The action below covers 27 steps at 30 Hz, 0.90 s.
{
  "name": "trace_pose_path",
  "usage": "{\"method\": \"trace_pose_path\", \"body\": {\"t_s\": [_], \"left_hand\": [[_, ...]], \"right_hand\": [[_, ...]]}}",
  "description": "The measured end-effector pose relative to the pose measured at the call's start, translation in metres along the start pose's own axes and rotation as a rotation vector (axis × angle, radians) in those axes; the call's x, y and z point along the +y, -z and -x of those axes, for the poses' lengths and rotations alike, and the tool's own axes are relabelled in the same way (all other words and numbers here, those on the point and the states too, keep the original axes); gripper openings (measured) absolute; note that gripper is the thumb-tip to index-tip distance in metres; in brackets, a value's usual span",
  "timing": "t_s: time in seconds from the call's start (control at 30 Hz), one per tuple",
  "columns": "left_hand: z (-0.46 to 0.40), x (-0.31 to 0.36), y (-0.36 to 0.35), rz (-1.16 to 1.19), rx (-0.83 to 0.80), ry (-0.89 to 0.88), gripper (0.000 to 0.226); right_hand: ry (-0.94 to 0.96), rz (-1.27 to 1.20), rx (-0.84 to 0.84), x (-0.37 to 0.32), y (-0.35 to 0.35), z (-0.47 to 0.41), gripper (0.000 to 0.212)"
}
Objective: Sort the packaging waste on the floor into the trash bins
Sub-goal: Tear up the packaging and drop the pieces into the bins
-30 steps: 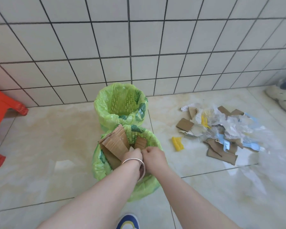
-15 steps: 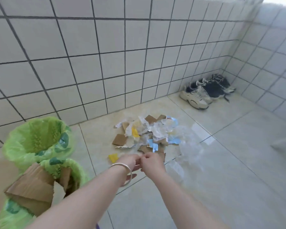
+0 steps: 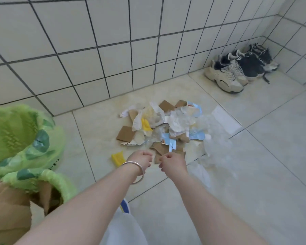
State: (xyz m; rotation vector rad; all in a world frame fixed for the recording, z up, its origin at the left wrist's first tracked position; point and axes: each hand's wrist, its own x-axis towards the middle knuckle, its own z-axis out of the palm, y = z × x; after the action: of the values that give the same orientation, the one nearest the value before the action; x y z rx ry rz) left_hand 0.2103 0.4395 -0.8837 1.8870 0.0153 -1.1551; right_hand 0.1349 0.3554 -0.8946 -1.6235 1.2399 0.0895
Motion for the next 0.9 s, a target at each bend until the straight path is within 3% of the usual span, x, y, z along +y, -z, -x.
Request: {"method": "trace_pose_path", "body": {"t_s": [0.1, 0.23, 0.37, 0.43, 0.6, 0.73, 0.8, 0.9], "left_hand": [[-0.028, -0.004, 0.009, -0.014, 0.013, 0.050, 0.017], [-0.070, -0.003, 0.029, -0.033, 0.082, 0.100, 0.031], [-0.110, -0.003, 0.048, -0.145, 0.167, 0.106, 0.015], [-0.128, -0.006, 0.052, -0.228, 0.217, 0.104, 0.025], [-0.165, -0.013, 0.056, -0.282, 0.278, 0.055, 0.028], [-0.195, -0.018, 0.062, -0.365, 0.385, 0.043, 0.035], [-0.208, -0.021, 0.066, -0.420, 0.433, 0.032, 0.038], [-0.223, -0.020, 0.068, -0.488, 0.501, -0.015, 0.047]], "right_hand": [[-0.039, 0.023, -0.018, 0.000, -0.007, -0.027, 0.024], [-0.038, 0.125, -0.053, -0.011, -0.018, -0.057, 0.025], [-0.064, 0.126, -0.137, -0.015, -0.041, -0.086, 0.023], [-0.061, 0.118, -0.158, -0.015, -0.054, -0.101, 0.023], [-0.003, 0.160, -0.397, -0.024, -0.080, -0.127, 0.039], [0.060, 0.312, -0.474, -0.035, -0.102, -0.153, 0.044], [0.097, 0.361, -0.462, -0.041, -0.109, -0.167, 0.045], [0.119, 0.344, -0.306, -0.048, -0.112, -0.184, 0.043]]}}
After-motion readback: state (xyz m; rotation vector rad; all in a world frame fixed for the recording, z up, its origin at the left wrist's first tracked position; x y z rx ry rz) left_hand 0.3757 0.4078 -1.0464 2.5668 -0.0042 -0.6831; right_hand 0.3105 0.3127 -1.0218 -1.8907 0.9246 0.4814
